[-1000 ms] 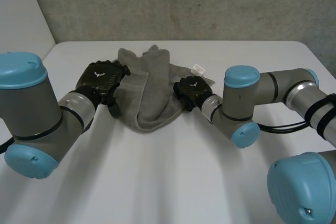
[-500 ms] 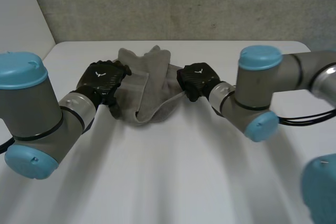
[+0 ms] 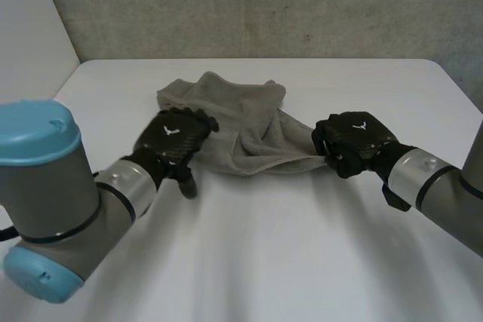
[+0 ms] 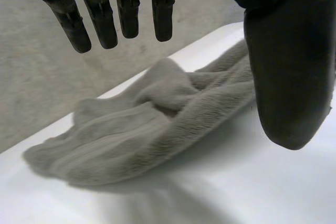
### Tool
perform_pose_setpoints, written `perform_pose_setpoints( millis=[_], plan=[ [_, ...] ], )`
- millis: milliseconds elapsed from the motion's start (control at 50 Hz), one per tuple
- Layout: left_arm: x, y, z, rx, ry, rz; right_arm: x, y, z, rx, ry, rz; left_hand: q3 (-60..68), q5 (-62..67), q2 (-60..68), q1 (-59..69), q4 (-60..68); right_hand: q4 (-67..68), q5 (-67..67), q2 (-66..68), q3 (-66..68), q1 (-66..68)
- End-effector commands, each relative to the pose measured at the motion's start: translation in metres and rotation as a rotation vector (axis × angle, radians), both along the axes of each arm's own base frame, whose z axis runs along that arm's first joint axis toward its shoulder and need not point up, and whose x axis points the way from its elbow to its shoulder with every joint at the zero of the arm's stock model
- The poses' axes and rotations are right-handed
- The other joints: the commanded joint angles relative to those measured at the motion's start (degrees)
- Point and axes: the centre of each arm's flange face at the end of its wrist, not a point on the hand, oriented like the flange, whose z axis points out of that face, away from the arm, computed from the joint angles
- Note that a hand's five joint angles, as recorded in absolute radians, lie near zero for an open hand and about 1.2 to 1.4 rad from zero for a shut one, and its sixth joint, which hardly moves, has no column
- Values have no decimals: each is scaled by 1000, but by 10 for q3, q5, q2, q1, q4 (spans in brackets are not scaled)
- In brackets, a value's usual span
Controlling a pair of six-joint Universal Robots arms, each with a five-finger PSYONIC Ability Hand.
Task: Fold the towel.
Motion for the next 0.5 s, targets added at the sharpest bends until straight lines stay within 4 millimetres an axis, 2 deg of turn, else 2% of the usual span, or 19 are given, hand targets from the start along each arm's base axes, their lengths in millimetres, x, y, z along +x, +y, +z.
perform_pose_setpoints(
  millis=[20,120,220,360,460,500],
  plan=[
    [-15,5,-13,34,4,-128,1,0,-3,-4,0,3,-27,-9,-24,-29,-29,123,37,57,40,40],
    [-28,-5,-32,12,-61,-209,2,1,-15,29,11,4,-20,-3,-17,-22,-22,123,37,57,40,40],
    [-37,-16,-45,-30,-123,-230,2,1,-16,31,13,3,-12,6,-9,-14,-14,123,37,57,40,40],
    [-46,-30,-55,-50,-137,-236,1,2,-18,39,15,1,35,53,38,34,33,123,37,57,40,40],
    [-54,-40,-68,-46,-140,-239,0,1,-18,38,15,0,106,124,109,104,104,123,37,57,40,40],
    [-56,-43,-74,-40,-139,-239,0,1,-17,35,14,0,218,236,221,216,216,123,37,57,40,40]
  ],
)
